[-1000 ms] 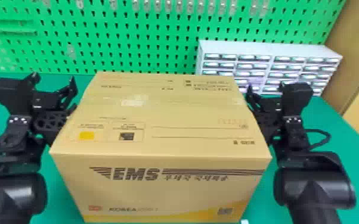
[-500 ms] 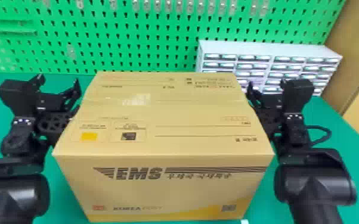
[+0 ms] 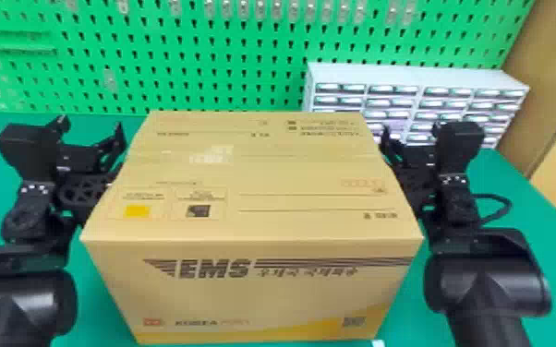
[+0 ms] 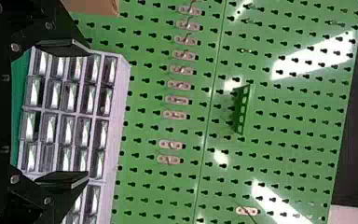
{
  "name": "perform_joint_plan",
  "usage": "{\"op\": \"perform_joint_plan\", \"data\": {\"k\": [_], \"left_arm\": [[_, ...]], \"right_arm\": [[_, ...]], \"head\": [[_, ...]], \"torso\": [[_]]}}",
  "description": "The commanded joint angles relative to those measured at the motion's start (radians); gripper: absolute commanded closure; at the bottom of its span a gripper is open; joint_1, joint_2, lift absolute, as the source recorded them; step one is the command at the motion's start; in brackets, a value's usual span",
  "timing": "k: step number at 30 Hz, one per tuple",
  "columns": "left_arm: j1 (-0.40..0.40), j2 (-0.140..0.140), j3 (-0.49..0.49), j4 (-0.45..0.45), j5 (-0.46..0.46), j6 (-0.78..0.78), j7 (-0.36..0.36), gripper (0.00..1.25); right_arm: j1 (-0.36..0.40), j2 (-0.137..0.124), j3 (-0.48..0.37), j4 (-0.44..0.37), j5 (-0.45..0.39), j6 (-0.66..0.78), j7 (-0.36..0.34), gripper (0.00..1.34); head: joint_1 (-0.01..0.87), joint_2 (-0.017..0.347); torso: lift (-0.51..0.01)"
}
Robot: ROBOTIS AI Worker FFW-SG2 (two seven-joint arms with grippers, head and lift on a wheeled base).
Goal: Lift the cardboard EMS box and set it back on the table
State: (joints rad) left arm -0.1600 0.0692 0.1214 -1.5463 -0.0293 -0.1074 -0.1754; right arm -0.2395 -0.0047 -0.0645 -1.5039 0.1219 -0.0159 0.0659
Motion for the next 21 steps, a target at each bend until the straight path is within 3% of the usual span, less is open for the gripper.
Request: {"op": "perform_joint_plan", "data": {"k": [1,10,21], "left_arm": [[-0.01,0.0,0.009,-0.008,0.009,-0.001,0.0,0.37],[-0.044,0.0,0.052,-0.051,0.008,0.029,0.0,0.37],[-0.064,0.0,0.043,-0.097,0.011,0.057,0.017,0.37]], "right_arm": [[0.0,-0.003,0.002,-0.022,-0.001,0.024,0.002,0.34],[-0.018,-0.026,0.025,-0.09,0.01,0.094,0.002,0.34],[-0.034,-0.017,0.038,-0.167,0.016,0.165,0.002,0.34]], "head": [[0.678,-0.014],[0.678,-0.014],[0.678,-0.014]], "torso": [[-0.096],[-0.096],[-0.096]]}}
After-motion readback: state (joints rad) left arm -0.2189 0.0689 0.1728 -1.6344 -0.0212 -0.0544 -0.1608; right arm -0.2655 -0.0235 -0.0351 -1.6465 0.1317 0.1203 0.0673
